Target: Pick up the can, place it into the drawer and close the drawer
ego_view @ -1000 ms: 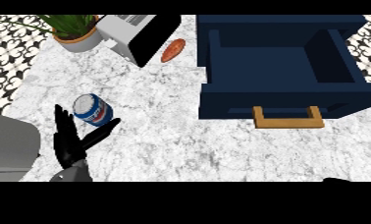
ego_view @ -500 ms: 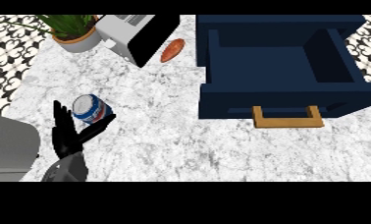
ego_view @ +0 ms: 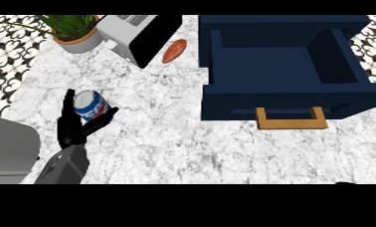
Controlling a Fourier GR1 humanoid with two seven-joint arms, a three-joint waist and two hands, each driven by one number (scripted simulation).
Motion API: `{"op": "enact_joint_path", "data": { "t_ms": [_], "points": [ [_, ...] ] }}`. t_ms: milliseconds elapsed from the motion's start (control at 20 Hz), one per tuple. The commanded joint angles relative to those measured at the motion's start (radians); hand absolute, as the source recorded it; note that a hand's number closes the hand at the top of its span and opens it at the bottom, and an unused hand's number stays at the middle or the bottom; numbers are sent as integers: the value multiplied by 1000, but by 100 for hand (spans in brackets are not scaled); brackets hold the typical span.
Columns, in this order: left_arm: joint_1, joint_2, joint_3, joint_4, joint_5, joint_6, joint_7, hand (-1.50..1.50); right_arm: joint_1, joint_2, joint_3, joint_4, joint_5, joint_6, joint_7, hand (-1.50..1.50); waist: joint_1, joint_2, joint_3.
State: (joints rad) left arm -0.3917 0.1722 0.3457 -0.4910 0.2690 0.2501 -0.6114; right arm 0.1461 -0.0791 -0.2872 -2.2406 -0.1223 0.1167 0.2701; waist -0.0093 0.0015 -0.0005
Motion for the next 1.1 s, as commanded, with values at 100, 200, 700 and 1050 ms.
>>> {"op": "enact_joint_path", "data": {
  "t_ms": [100,200,700,1050],
  "points": [
    [-72,7,8,138,9,-107,-87,150,1,39,24,34,35,-6,-54,-150,-4,2,-1],
    [-100,17,6,94,23,-107,-41,150,-45,-20,-19,-31,-11,-18,61,-150,-1,0,0],
    [-199,-57,-102,179,-78,-197,-125,150,-81,-38,-39,15,-18,-13,40,-150,-12,1,0],
    [-310,-128,-144,142,-93,-229,-33,150,-89,-25,-8,-22,27,-43,83,-150,-1,-1,0]
  ]
}}
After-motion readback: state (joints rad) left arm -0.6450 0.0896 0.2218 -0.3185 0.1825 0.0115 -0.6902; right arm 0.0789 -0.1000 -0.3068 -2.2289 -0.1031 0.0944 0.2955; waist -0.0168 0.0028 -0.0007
